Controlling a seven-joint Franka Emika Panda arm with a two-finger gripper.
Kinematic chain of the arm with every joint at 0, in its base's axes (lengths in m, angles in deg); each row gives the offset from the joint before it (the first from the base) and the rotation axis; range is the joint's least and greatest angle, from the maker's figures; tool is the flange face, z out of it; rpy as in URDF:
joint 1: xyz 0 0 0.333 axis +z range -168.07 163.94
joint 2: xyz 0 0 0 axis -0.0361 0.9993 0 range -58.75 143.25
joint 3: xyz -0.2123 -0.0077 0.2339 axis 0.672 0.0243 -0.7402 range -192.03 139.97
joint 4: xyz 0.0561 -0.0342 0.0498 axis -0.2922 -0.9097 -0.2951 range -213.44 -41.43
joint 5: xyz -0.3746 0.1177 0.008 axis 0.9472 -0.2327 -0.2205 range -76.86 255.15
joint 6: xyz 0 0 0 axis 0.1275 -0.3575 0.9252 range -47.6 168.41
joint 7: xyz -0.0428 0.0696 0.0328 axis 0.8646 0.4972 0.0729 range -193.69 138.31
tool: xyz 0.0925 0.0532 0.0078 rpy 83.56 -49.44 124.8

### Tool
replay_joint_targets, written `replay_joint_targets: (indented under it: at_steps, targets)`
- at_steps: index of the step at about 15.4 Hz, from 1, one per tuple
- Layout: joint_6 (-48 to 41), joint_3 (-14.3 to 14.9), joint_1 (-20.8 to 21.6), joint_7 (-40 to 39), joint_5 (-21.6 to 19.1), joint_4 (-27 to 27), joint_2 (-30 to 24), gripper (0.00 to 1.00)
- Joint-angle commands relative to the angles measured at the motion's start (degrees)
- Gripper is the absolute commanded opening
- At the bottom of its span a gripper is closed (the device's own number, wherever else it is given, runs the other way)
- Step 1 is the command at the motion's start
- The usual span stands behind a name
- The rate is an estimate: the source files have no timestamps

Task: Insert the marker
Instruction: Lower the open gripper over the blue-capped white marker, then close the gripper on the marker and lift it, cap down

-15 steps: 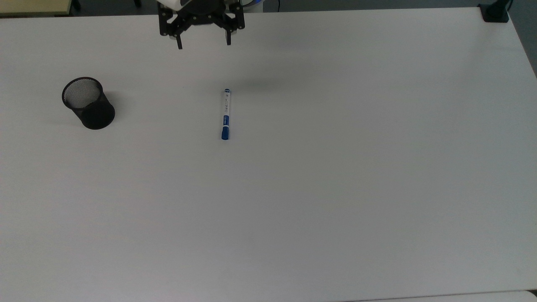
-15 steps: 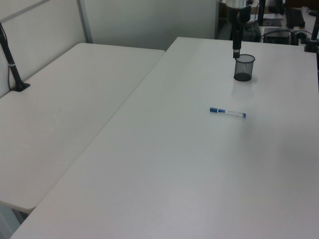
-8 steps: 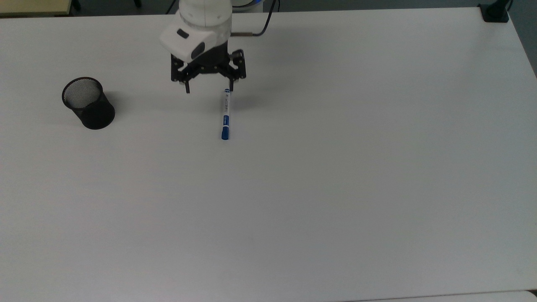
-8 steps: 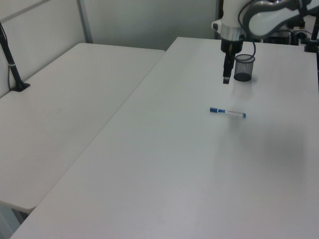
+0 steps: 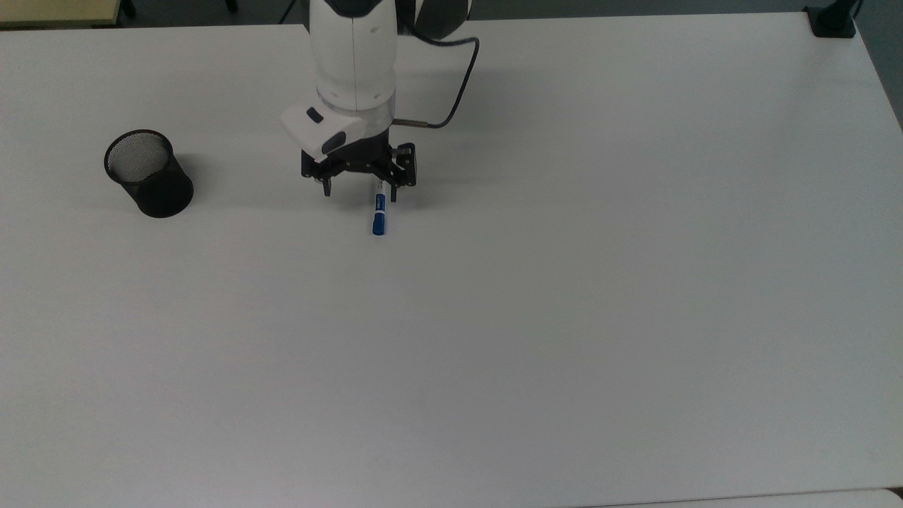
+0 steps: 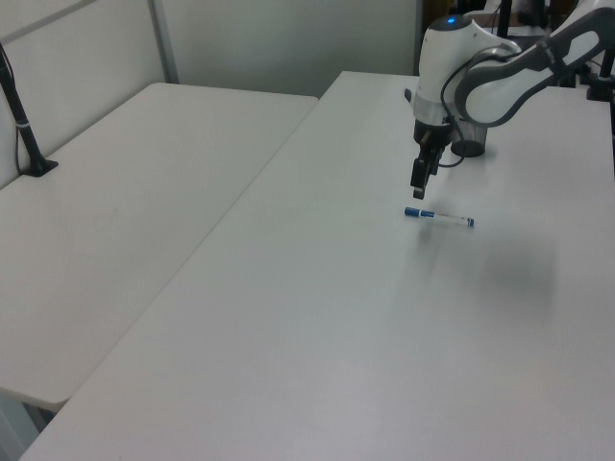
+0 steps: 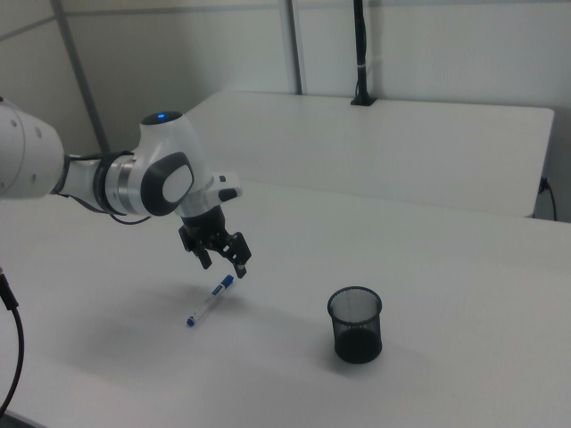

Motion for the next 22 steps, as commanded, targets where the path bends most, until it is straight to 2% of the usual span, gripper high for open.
replay_joint_targets:
  at_steps: [1, 4, 6, 7, 11, 12, 17, 22]
  targets:
    - [3.43, 0.12, 0.88, 2.71, 0.95, -0.39, 2.22, 0.97]
    - [3.79, -0.05, 1.14, 2.71, 0.95, -0.31, 3.80, 0.92]
    - [4.48, -0.05, 1.32, 2.71, 0.95, -0.30, 4.33, 0.82]
    - [5.36, -0.05, 1.23, 2.88, 0.87, -0.30, 4.42, 0.71]
    - [7.56, -0.05, 1.23, 6.92, 0.78, 0.05, 5.30, 0.06]
    - [7.57, -0.05, 1.23, 7.27, 0.69, 0.05, 5.30, 0.00]
    - [6.78, -0.05, 0.44, 7.28, 0.43, 1.54, 3.02, 0.00]
    - [6.77, -0.05, -3.51, 6.84, 0.34, 1.28, -5.94, 0.00]
